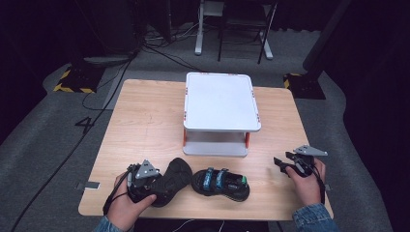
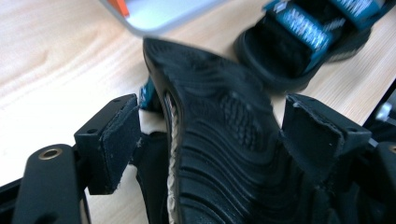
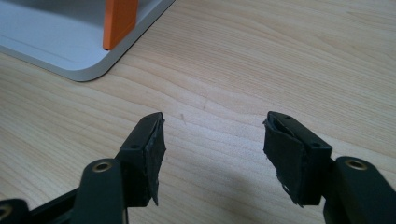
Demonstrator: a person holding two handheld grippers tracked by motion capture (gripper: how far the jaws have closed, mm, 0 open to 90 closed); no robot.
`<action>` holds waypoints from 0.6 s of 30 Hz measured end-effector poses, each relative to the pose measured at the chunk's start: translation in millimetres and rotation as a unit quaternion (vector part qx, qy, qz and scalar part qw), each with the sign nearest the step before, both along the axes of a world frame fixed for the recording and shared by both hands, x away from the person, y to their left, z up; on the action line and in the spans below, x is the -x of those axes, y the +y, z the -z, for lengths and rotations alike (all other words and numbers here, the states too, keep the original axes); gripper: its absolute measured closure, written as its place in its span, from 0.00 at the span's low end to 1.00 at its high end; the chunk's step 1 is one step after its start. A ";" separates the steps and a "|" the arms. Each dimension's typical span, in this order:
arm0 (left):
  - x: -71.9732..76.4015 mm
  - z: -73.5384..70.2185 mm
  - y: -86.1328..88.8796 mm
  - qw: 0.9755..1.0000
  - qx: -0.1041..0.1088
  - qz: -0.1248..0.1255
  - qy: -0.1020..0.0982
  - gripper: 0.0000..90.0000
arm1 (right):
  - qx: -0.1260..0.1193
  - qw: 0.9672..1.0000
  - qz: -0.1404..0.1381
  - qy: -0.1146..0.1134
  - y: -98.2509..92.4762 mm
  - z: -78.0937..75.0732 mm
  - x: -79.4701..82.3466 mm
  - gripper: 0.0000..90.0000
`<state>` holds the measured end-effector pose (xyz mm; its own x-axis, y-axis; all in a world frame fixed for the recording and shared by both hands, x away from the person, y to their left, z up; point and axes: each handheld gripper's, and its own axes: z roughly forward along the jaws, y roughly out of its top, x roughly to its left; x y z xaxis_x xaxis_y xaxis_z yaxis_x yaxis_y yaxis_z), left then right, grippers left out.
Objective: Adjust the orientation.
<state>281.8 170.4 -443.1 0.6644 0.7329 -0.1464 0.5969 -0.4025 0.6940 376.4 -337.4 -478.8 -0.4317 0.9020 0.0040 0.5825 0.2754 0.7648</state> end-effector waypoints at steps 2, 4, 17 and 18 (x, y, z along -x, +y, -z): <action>-1.1 2.7 -0.1 1.000 0.009 -0.004 0.018 0.19 | 0.000 1.000 0.000 0.000 0.0 0.4 -0.2 0.44; -2.4 7.6 -0.4 0.998 0.022 -0.006 0.052 0.19 | 0.000 1.000 -0.002 0.000 0.3 0.9 -0.3 0.44; -3.6 23.0 -15.0 0.997 0.018 0.043 0.062 0.29 | 0.001 1.000 -0.007 0.004 1.6 3.2 -1.3 0.44; -2.5 25.1 -21.0 0.996 -0.008 0.065 0.057 0.30 | 0.002 1.000 -0.008 0.004 1.7 3.2 -1.3 0.44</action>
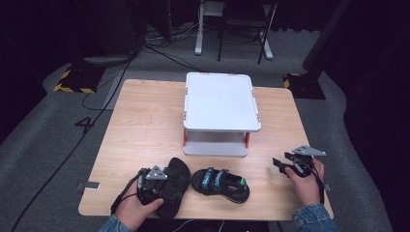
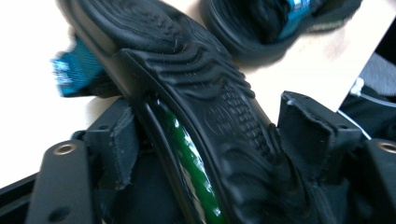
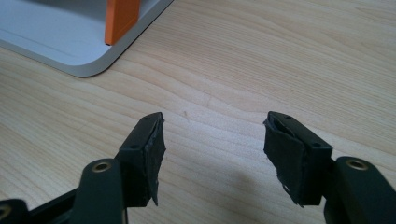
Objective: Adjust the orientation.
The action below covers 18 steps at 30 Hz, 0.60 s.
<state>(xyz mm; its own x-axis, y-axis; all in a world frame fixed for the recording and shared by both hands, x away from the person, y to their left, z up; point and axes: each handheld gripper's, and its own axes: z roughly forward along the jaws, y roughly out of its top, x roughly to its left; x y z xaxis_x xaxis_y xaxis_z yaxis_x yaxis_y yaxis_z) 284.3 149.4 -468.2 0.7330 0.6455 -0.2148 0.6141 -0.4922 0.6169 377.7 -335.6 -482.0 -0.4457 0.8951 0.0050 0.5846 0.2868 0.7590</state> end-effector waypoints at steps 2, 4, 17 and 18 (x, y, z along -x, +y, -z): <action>1.1 -1.5 -3.2 1.000 -0.011 0.006 -0.002 0.32 | 0.000 1.000 0.000 -0.001 -0.1 -0.2 0.2 0.44; 0.8 -4.5 0.6 1.000 0.010 0.001 -0.011 0.46 | -0.001 1.000 0.002 -0.001 -0.7 -0.5 0.6 0.44; -5.5 -20.5 26.9 0.998 0.046 -0.031 -0.035 0.70 | 0.000 1.000 -0.003 0.001 -1.3 0.5 0.0 0.44; -6.8 -22.4 31.0 0.997 0.049 -0.040 -0.042 0.70 | 0.000 1.000 -0.002 0.001 -1.2 0.7 -0.1 0.44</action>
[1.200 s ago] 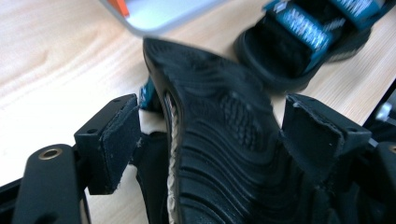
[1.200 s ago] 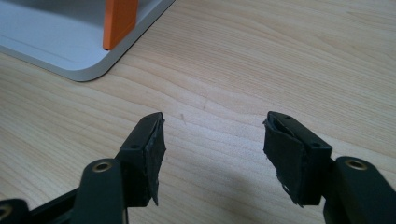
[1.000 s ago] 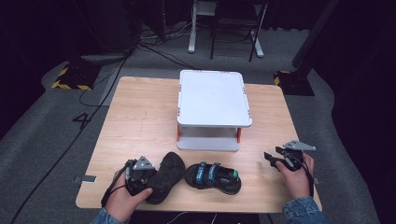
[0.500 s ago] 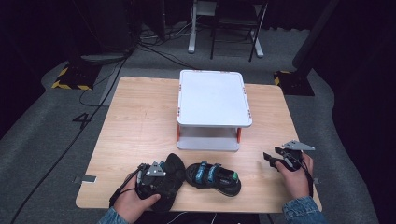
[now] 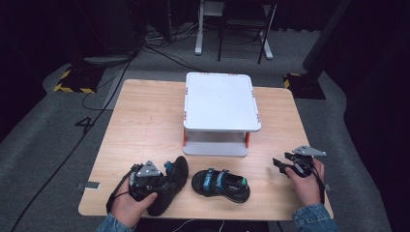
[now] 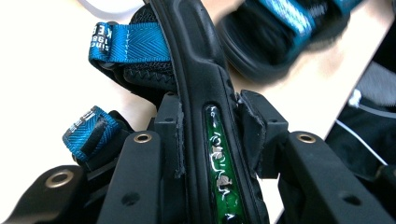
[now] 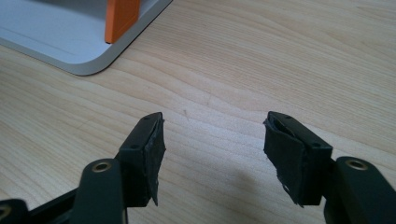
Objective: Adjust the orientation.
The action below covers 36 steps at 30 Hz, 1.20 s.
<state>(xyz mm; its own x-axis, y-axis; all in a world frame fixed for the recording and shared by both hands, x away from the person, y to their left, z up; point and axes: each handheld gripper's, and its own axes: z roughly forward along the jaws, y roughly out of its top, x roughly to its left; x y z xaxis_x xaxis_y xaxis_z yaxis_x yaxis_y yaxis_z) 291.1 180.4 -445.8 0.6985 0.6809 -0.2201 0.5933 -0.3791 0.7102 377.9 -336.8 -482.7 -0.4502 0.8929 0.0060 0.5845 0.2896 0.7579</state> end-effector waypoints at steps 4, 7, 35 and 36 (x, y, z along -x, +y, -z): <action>-14.4 -5.1 27.9 0.998 0.004 -0.060 -0.019 0.70 | 0.002 1.000 0.000 0.003 1.5 1.0 0.1 0.44; -23.5 -2.8 38.5 0.997 0.005 -0.077 -0.025 0.70 | 0.003 1.000 -0.002 0.004 2.2 1.5 -0.1 0.44; -42.0 10.1 35.4 0.997 0.025 -0.066 -0.020 0.42 | 0.008 1.000 -0.006 0.004 1.1 3.8 5.6 0.44; -38.4 8.5 29.4 0.998 0.014 -0.053 -0.029 0.40 | 0.008 1.000 -0.006 0.003 1.2 3.7 5.5 0.44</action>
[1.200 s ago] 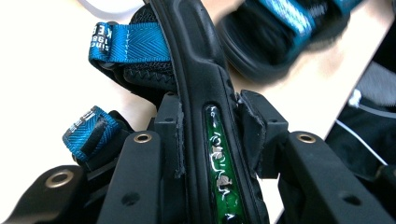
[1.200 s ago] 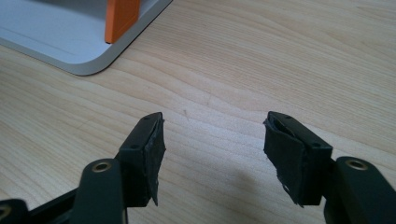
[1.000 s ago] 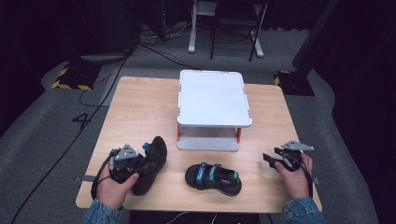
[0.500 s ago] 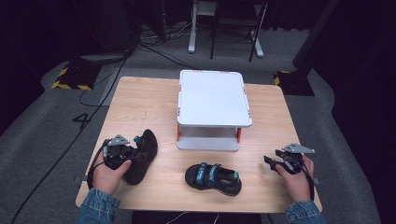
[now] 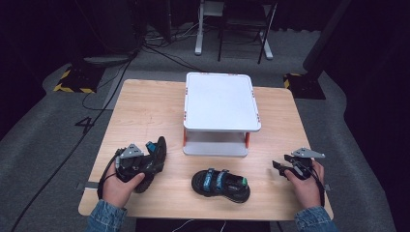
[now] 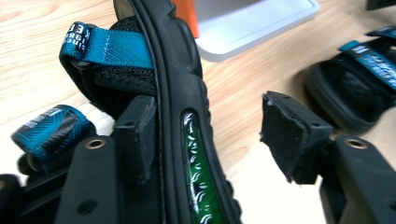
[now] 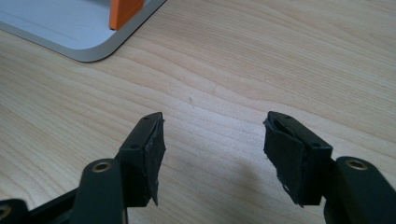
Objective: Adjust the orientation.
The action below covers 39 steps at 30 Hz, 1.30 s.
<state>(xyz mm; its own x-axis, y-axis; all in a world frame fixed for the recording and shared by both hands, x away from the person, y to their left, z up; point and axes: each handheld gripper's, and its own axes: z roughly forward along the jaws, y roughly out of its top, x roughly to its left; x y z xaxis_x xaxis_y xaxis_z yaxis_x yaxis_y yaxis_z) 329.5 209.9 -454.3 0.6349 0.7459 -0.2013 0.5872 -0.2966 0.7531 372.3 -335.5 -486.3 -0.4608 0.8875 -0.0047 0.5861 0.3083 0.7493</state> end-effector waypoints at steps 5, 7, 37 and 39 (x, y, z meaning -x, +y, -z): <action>8.7 -4.3 -12.0 1.000 -0.008 0.026 -0.014 0.39 | 0.000 1.000 -0.001 -0.001 -0.3 -0.2 -0.1 0.44; 14.4 -8.2 -19.9 0.999 -0.014 0.039 -0.016 0.39 | 0.000 1.000 -0.001 0.000 -0.2 -0.1 -0.1 0.44; 44.7 -40.3 -28.1 0.994 0.014 0.107 -0.021 0.30 | 0.003 1.000 -0.011 0.005 6.8 1.4 -5.2 0.43; 40.3 -42.2 -17.7 0.996 0.016 0.073 -0.040 0.29 | 0.003 1.000 -0.009 0.005 6.2 1.6 -4.2 0.43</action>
